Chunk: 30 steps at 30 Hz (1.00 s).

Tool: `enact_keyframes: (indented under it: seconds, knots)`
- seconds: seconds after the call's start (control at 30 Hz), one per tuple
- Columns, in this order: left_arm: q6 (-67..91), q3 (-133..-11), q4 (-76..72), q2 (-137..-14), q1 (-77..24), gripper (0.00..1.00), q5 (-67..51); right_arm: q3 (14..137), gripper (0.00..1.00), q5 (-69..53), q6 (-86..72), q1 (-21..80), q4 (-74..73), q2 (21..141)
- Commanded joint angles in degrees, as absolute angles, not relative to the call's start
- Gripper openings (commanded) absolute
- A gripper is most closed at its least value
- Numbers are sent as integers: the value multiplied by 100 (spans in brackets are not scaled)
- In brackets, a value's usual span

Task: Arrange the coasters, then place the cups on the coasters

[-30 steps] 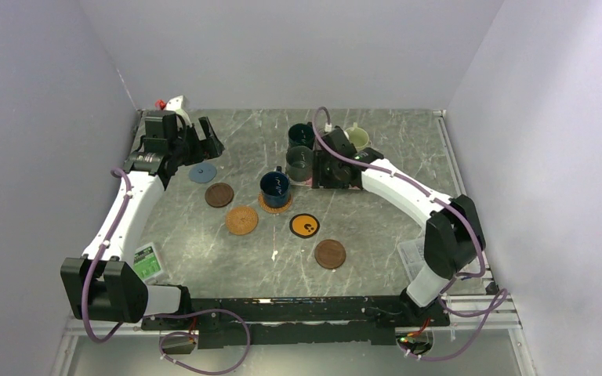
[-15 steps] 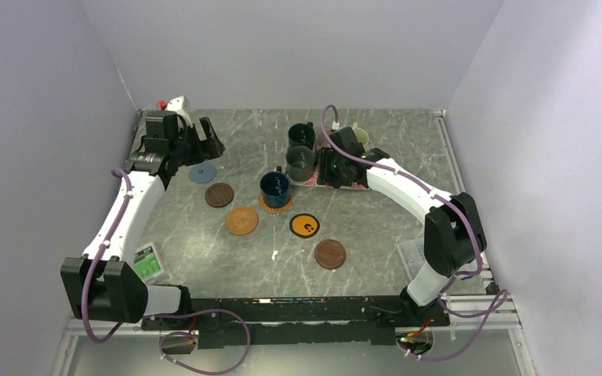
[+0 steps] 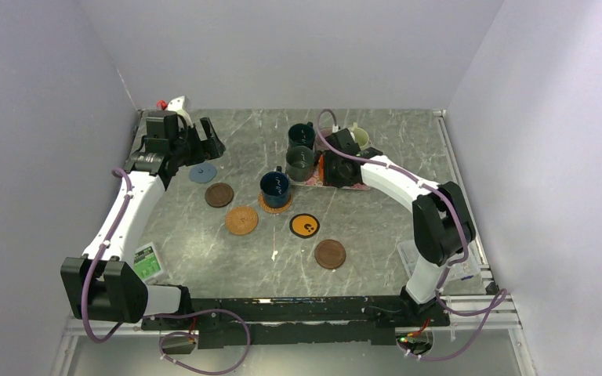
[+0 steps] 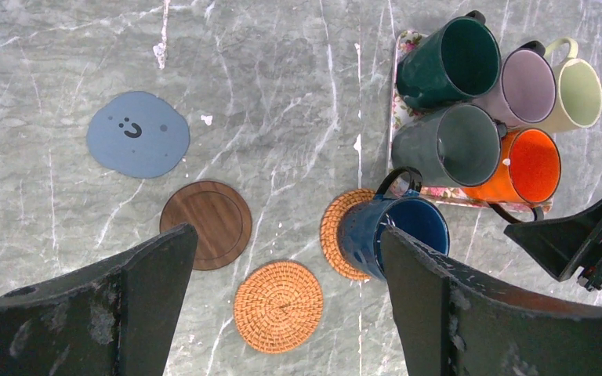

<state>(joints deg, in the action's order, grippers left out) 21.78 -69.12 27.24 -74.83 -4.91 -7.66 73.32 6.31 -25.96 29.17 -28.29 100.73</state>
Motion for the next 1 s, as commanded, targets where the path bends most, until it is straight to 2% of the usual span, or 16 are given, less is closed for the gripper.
enact_keyframes:
  seconds: [0.0,0.57,0.8,0.97]
  knots:
    - [2136,-6930,2574,-7461,-523,94,-762,7509,44,1196,-2334,2769,-2639,10083]
    - [2139,-6930,2578,-7480,-527,94,-771,7310,39,1708,-1725,2276,-2432,9913]
    - [2144,-6928,2575,-7442,-537,94,-781,6909,40,1036,-2659,2277,-2421,9371]
    - [2154,-6932,2575,-7420,-544,94,-782,6728,46,843,-3446,2294,-2179,9008]
